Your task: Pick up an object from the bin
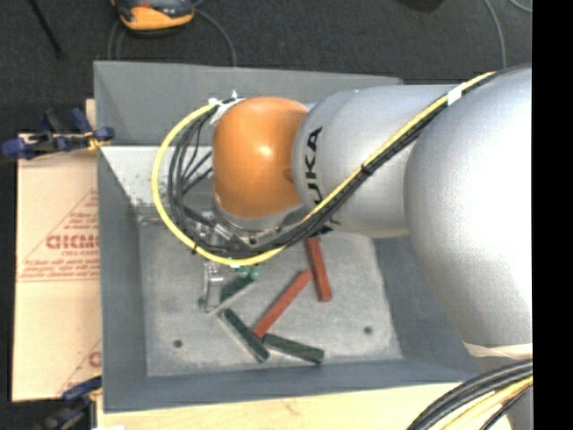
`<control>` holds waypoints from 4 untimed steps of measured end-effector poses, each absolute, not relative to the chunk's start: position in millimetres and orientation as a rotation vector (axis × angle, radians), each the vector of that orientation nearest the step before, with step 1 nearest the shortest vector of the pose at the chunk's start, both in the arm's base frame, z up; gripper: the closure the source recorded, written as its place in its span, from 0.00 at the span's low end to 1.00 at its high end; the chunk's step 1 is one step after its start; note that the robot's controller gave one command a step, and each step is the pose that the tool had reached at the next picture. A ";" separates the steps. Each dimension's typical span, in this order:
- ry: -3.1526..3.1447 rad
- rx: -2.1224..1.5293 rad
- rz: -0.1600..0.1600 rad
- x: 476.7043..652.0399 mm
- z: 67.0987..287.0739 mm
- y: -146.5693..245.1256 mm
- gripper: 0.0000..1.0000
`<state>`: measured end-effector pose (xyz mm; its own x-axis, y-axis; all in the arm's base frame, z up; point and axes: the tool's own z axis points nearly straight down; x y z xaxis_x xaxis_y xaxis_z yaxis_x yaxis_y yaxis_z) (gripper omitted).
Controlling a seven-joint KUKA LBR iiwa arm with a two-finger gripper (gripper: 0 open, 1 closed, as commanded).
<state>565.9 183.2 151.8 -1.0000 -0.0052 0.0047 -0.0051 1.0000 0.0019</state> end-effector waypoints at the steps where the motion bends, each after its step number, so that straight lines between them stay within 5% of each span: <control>1: -3.144 0.002 -0.005 567.9 156.0 182.6 0.00; 2: -3.148 0.101 -0.005 584.3 138.7 165.4 0.00; 3: -3.140 0.196 0.004 571.5 110.7 132.1 0.00; 4: -3.111 0.467 -0.004 592.2 71.3 124.5 1.00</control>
Offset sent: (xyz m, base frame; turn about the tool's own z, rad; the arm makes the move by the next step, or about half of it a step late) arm 0.0420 -0.0545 -0.0515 -0.1396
